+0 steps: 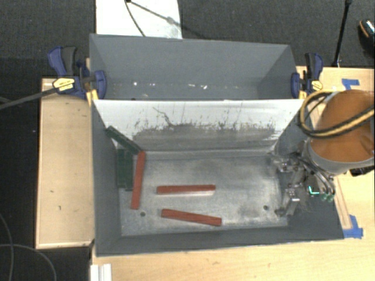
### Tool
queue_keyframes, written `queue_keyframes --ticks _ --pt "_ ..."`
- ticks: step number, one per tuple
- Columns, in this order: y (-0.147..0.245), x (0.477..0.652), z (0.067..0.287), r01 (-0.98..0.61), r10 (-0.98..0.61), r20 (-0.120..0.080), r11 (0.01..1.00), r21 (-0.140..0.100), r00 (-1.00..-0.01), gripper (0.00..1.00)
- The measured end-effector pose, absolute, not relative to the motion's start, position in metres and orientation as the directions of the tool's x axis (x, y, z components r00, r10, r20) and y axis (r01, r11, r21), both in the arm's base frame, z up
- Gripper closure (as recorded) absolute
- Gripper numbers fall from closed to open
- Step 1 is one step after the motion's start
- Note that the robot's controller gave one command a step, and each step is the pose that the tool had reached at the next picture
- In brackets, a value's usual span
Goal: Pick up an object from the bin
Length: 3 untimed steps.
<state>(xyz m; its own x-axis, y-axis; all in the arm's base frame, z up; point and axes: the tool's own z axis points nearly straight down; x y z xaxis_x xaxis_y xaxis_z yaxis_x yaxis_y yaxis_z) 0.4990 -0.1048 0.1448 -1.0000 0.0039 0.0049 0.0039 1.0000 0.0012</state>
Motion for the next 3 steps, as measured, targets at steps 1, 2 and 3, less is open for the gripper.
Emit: queue_keyframes --ticks 1,2,3 --pt "-0.03 0.544 0.066 -0.049 -0.049 0.001 0.999 0.005 -0.999 0.0" --pt "0.047 0.558 0.071 -0.123 -0.123 -0.006 0.992 0.004 -0.992 0.0" --pt "0.041 0.558 0.071 -0.119 -0.119 -0.004 0.993 0.0 -0.993 1.0"
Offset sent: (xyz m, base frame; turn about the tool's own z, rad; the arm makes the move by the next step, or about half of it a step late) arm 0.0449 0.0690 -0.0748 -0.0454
